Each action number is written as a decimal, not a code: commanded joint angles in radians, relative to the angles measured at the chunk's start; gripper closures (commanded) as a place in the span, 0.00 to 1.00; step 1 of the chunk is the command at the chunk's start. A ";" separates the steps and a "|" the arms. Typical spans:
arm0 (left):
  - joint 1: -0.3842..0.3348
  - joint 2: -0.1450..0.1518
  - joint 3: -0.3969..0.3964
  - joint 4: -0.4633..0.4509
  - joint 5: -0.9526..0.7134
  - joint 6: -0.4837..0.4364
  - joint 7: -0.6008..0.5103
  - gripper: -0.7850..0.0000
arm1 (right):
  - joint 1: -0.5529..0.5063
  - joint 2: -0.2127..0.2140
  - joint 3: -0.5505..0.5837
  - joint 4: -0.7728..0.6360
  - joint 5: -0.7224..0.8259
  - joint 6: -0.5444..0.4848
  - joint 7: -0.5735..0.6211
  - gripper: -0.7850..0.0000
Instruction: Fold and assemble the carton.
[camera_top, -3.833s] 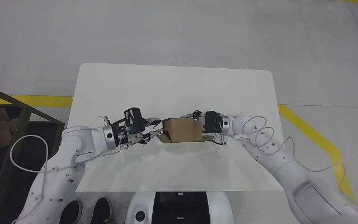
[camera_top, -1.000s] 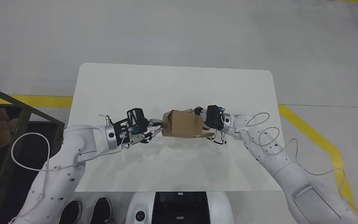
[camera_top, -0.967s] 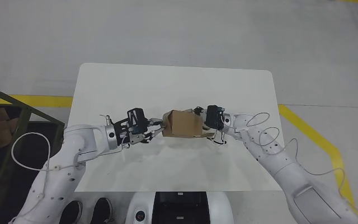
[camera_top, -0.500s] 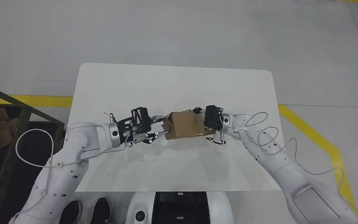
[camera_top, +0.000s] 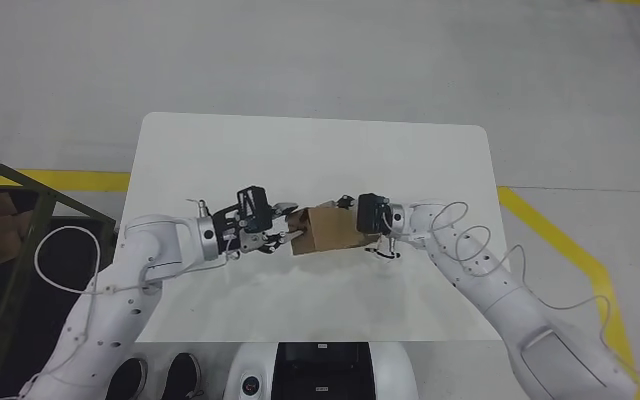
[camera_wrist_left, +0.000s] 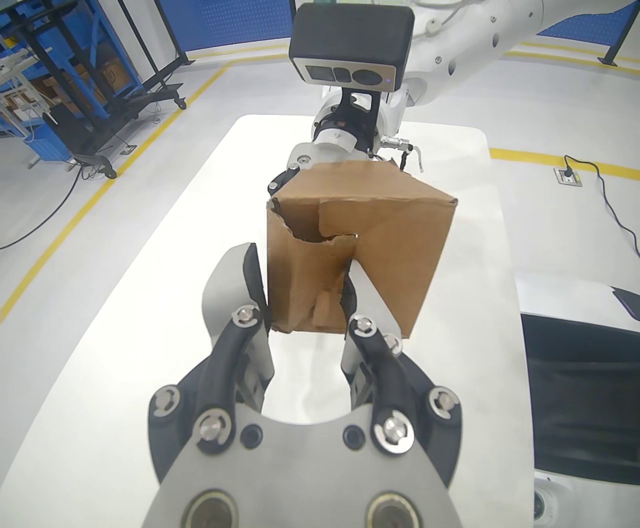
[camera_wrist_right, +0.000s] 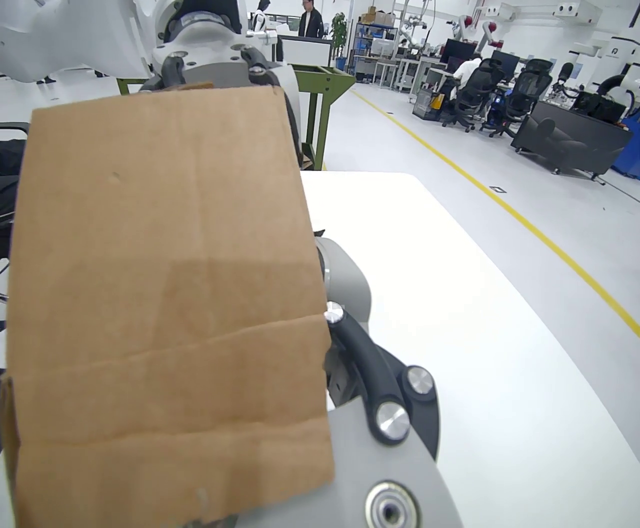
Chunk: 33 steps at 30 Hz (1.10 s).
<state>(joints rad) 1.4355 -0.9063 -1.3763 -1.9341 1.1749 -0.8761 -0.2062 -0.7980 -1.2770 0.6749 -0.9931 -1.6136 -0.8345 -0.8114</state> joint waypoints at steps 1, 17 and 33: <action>0.000 0.000 0.004 0.001 0.005 0.004 -0.003 0.58 | 0.001 -0.001 -0.001 0.001 -0.001 -0.001 -0.003 1.00; -0.013 -0.003 0.048 -0.007 0.025 0.019 -0.042 0.57 | 0.001 -0.008 -0.004 0.002 0.000 0.010 0.001 1.00; -0.024 -0.004 0.058 -0.025 -0.004 0.050 -0.084 0.54 | -0.018 -0.002 0.014 -0.025 -0.005 0.028 0.039 1.00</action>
<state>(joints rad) 1.4083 -0.9111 -1.3134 -1.9554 1.1710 -0.8201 -0.3011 -0.8151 -1.2789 0.6870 -1.0194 -1.6225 -0.8063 -0.7746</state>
